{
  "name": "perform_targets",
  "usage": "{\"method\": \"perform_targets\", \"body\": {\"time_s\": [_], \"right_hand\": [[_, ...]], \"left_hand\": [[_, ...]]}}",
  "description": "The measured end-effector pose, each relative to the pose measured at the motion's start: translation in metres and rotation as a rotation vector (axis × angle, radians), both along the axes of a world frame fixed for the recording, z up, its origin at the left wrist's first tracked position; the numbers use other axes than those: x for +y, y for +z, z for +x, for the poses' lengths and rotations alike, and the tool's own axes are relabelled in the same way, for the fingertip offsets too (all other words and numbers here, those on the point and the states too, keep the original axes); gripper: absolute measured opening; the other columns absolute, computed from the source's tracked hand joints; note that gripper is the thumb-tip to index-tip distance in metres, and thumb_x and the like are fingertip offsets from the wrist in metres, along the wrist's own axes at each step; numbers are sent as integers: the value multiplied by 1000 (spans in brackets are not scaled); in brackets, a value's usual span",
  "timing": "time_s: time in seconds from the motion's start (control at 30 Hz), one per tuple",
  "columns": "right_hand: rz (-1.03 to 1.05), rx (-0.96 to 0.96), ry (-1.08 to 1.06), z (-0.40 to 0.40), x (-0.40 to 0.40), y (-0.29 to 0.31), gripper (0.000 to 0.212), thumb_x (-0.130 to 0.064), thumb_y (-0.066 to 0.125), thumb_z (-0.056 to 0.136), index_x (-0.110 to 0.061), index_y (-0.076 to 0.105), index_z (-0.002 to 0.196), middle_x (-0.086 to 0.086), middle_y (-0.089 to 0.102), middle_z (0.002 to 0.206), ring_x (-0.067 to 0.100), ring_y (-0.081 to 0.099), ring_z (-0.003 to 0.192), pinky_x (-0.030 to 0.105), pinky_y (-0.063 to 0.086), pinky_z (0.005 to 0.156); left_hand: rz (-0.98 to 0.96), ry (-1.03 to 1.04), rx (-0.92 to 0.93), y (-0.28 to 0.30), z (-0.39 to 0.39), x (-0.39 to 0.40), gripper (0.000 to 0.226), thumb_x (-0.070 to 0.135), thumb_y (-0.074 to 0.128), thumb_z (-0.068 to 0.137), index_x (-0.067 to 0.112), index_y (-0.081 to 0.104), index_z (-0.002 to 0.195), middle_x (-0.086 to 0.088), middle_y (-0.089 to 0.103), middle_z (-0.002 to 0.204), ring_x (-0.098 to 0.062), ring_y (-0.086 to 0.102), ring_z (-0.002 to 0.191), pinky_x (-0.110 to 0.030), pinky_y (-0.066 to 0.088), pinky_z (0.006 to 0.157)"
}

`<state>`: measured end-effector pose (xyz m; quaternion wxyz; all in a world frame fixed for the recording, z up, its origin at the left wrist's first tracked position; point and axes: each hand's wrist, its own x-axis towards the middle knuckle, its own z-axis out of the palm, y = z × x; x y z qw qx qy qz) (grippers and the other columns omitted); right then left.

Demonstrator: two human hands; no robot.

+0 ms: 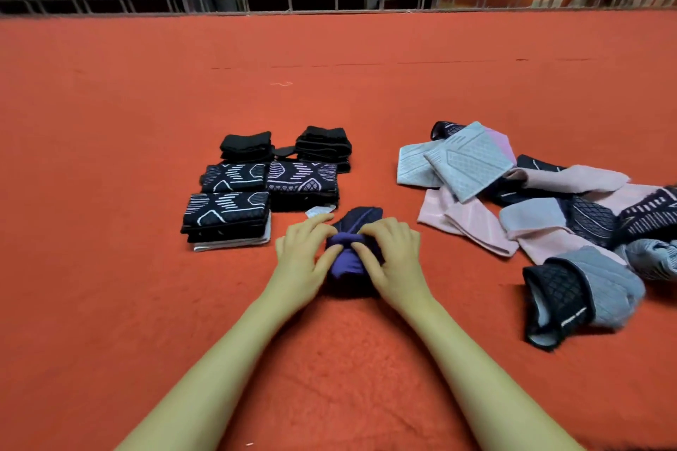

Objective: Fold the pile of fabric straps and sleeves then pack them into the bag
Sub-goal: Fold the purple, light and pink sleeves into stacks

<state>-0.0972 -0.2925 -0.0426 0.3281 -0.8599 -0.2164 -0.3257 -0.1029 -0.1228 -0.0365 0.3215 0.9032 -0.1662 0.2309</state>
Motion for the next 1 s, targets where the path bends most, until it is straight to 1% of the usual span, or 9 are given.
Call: {"method": "perform_targets", "body": {"time_s": [0.17,0.3,0.37,0.47,0.57,0.73,0.87,0.93,1.0], "right_hand": [[-80,122,89,-3,7,-14,36,-53,54,80,-24,54,103,-14,49,102,6,41,95,23,19,77],[-124,174,49,3,10,-16,46,-60,52,77,-22,57,103,-16,46,97,11,44,92,25,19,74],[-123,218,3,6,11,-16,53,-64,48,75,-20,59,104,-16,45,94,15,47,89,26,18,73],[-117,293,-72,10,13,-14,64,-70,40,70,-22,57,107,-15,46,96,16,47,92,26,15,73],[-134,344,-127,14,15,-13,68,-74,35,66,-23,55,106,-14,47,97,16,47,95,27,15,73],[-155,353,-227,17,18,-13,44,-60,62,78,-22,53,97,-9,50,95,17,47,93,29,13,74],[-132,276,-221,10,18,-12,49,-68,43,74,-25,58,93,-12,50,91,14,44,88,28,13,78],[-121,259,-149,5,12,-12,47,-63,39,75,-28,61,99,-15,49,91,11,42,91,27,12,81],[-165,287,-55,3,2,-9,54,-63,38,73,-31,61,109,-19,48,92,8,40,96,26,12,83]], "left_hand": [[0,159,43,-21,-5,21,43,53,40,82,19,63,97,9,56,126,-16,44,112,-26,18,79],[-30,218,55,-29,-7,22,18,35,57,84,20,61,94,10,56,125,-13,41,112,-25,15,75],[-55,130,75,-27,-8,23,21,30,56,88,24,60,108,14,53,126,-10,41,114,-22,16,78],[-43,11,206,-21,-8,22,38,31,46,98,34,44,135,19,49,118,-3,39,112,-20,15,85],[-6,13,200,-21,-5,22,42,38,50,96,35,43,138,22,50,112,-7,37,107,-21,13,86],[74,144,95,-27,0,20,24,40,58,92,26,61,111,19,52,99,-15,41,100,-27,14,80],[104,227,-8,-29,5,20,22,42,58,84,20,60,83,8,57,95,-19,47,93,-27,13,72],[122,254,-51,-28,7,20,25,44,52,79,19,55,73,5,59,94,-18,46,92,-27,14,72],[120,284,-83,-27,10,20,23,41,55,77,20,54,69,3,60,93,-16,42,92,-31,18,72]]}}
